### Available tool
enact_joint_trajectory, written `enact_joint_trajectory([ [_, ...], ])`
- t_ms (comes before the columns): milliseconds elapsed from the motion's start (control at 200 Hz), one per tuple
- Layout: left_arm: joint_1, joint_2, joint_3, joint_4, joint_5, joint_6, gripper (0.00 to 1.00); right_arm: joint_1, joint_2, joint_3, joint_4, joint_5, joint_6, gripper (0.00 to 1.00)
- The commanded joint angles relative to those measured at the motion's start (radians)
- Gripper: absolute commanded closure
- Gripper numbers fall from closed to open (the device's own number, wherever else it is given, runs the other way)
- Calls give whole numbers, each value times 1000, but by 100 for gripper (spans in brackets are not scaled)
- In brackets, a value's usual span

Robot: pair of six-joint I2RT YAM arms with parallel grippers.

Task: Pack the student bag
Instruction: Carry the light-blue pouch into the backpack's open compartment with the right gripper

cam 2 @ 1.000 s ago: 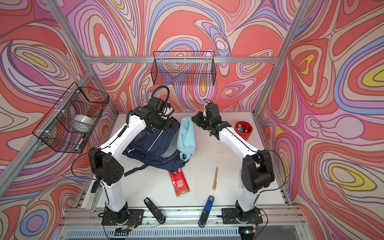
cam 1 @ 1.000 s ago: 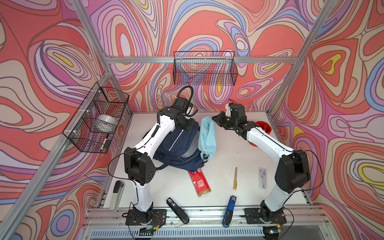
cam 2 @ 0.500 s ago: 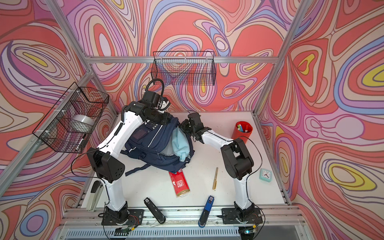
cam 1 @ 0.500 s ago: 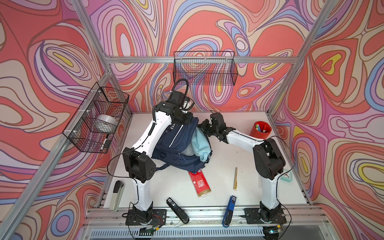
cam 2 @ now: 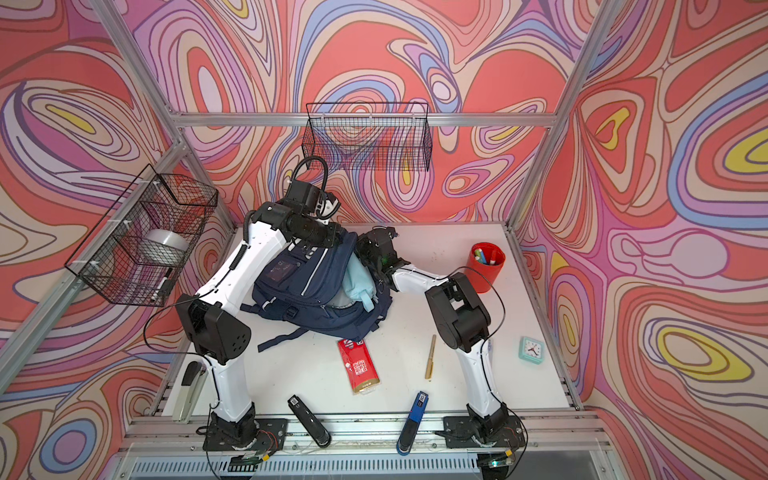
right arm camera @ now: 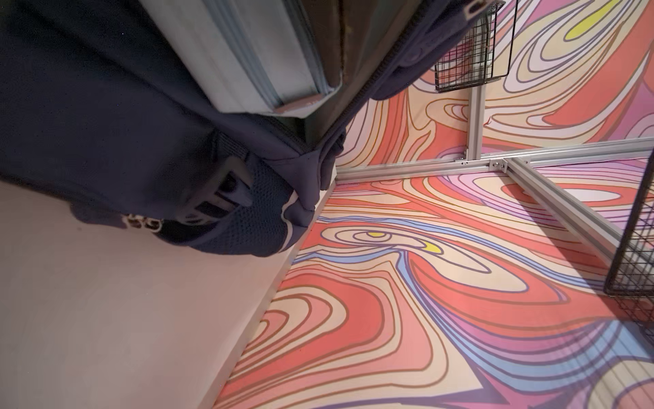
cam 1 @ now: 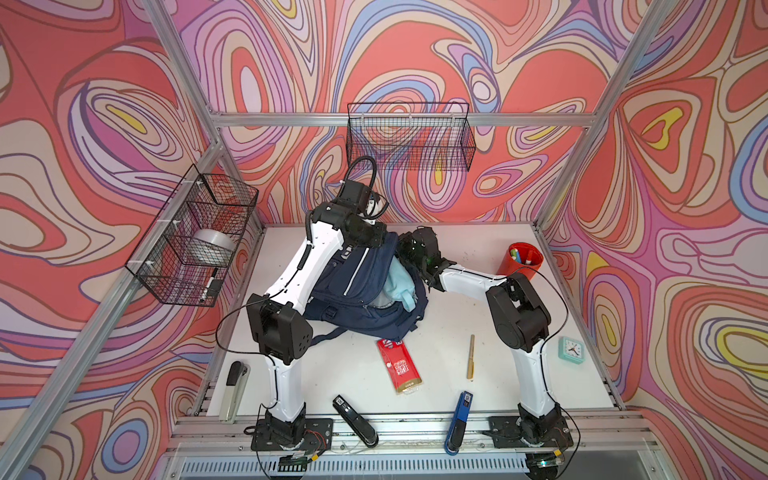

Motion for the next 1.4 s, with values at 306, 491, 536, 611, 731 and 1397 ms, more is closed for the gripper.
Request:
enact_joint_trajectory([
  [306,0,-55,-146,176,73,-4,100,-61,98,16,-229,-361,-202,45],
  [491,2,-60,-199,182,95,-7,100,-120,44,126,-522,-410,-463,40],
  [536,1,-72,-222,198,100,-12,100,-135,34,144,-574,-426,-500,39],
  [611,1,-84,-253,223,118,-21,100,-163,30,179,-642,-461,-535,37],
  [731,2,-89,-257,214,114,-17,100,-173,-21,229,-828,-422,-677,36],
  [1397,2,-86,-213,182,128,-17,100,-167,-449,-286,-748,-479,-745,46],
])
